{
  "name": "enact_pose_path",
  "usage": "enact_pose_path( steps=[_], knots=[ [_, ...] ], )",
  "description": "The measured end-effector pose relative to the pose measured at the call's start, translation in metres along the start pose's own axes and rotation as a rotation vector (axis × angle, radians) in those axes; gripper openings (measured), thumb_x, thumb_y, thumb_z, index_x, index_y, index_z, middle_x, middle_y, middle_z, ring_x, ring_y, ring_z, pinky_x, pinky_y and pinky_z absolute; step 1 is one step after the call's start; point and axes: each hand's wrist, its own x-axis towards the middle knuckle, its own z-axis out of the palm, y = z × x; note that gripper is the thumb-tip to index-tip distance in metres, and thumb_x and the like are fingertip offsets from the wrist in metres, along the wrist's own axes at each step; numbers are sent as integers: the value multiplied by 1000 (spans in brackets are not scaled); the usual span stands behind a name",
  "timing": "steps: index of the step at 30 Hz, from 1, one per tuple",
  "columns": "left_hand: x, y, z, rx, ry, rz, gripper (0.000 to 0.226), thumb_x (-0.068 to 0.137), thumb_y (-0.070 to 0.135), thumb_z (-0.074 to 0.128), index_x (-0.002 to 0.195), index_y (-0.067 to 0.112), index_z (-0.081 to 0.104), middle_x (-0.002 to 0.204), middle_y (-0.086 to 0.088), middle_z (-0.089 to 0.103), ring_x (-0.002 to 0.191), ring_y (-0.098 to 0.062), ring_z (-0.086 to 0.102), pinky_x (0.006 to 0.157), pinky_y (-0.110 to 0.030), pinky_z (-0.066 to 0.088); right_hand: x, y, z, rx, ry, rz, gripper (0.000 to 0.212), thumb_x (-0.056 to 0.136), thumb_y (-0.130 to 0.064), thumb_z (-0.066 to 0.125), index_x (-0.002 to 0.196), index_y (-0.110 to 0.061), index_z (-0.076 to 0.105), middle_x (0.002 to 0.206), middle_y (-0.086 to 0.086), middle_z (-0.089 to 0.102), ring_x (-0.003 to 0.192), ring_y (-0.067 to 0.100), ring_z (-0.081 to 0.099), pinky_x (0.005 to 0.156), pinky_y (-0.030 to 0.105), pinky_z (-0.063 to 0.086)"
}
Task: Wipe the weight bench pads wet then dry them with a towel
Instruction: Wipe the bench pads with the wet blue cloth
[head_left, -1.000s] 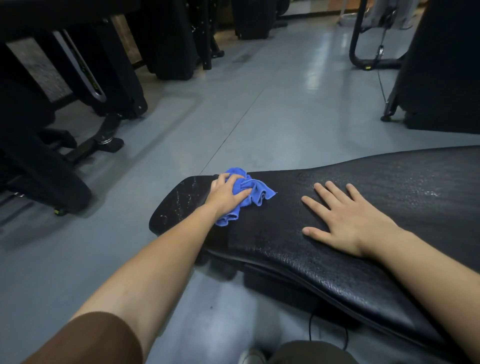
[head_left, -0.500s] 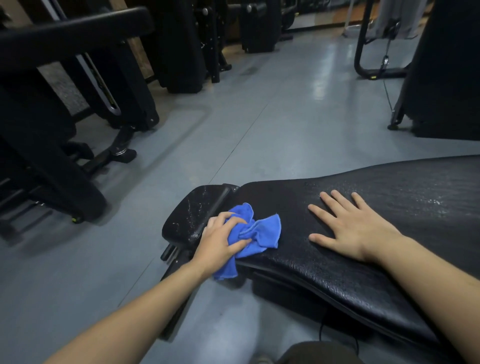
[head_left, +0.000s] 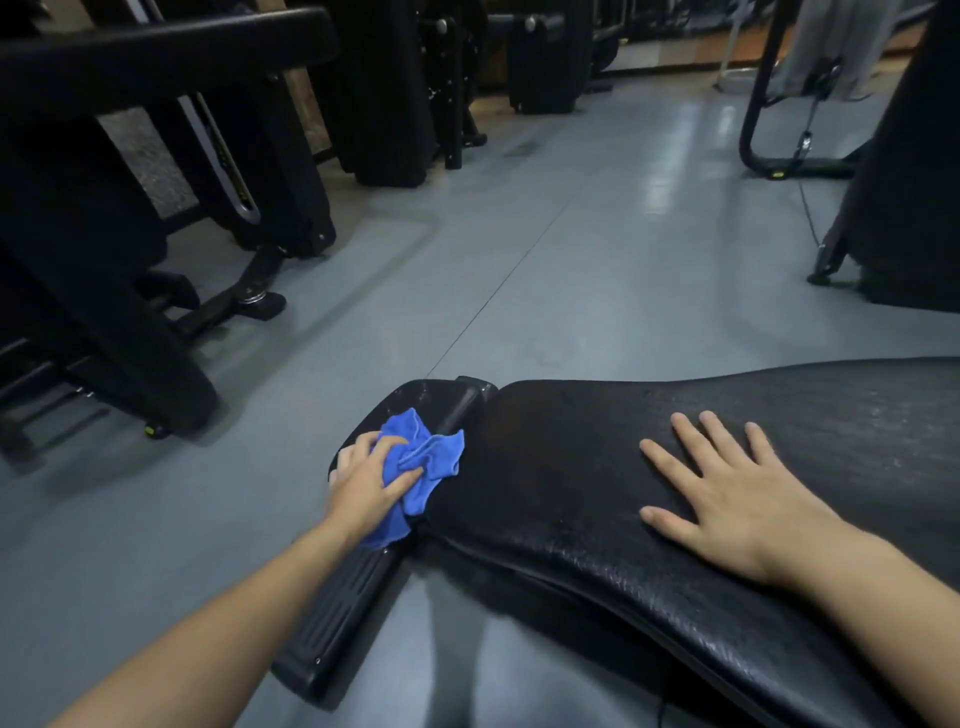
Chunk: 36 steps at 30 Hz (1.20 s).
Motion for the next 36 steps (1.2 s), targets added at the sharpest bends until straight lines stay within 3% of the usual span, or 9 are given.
enact_pose_path(
  steps=[2,5,10,14,19,26,36],
  knots=[
    [6,3,1,16,-9,-5,69,68,79,36,122,41,56,137,12,41,125,-23,39,100,-39,34,14,-25,-4,34,14,-83,122,46,-80,-44,156,-35,-15,165,6,-21,152,26,-21,122,53,-8],
    [14,3,3,22,-25,-1,57,76,73,45,122,41,55,137,12,40,125,-23,39,97,-36,30,43,-71,-6,63,21,-204,102,64,-78,-21,157,-36,-11,165,8,-20,152,27,-21,122,54,-9],
    [44,6,8,11,-70,9,41,90,61,59,125,42,52,140,12,39,126,-23,39,102,-38,33,87,-108,-8,23,15,-246,91,78,-78,-9,157,-35,-11,165,10,-20,152,29,-22,121,56,-8],
    [85,14,16,-38,-91,-2,39,91,59,57,126,42,51,139,11,38,125,-22,39,102,-40,32,101,-114,-7,4,19,-271,99,68,-76,-16,157,-34,-11,165,12,-19,152,30,-21,121,57,-7],
    [138,27,25,-20,-102,-11,47,91,62,56,133,40,49,143,8,38,128,-25,39,107,-42,33,105,-114,-4,23,39,-270,94,74,-76,-13,157,-34,-12,165,11,-21,152,29,-21,121,57,-7],
    [171,33,24,-32,-157,-74,50,92,63,53,136,37,48,144,2,40,131,-31,36,109,-47,34,106,-115,-5,41,52,-260,100,66,-77,-19,157,-37,-11,166,9,-19,152,27,-21,121,55,-7],
    [133,-37,-6,-44,-188,-177,56,95,54,58,142,28,47,142,-10,41,134,-40,36,112,-45,29,105,-116,-6,64,43,-234,89,78,-77,-7,157,-37,-8,166,7,-17,152,26,-20,122,54,-7]
  ],
)
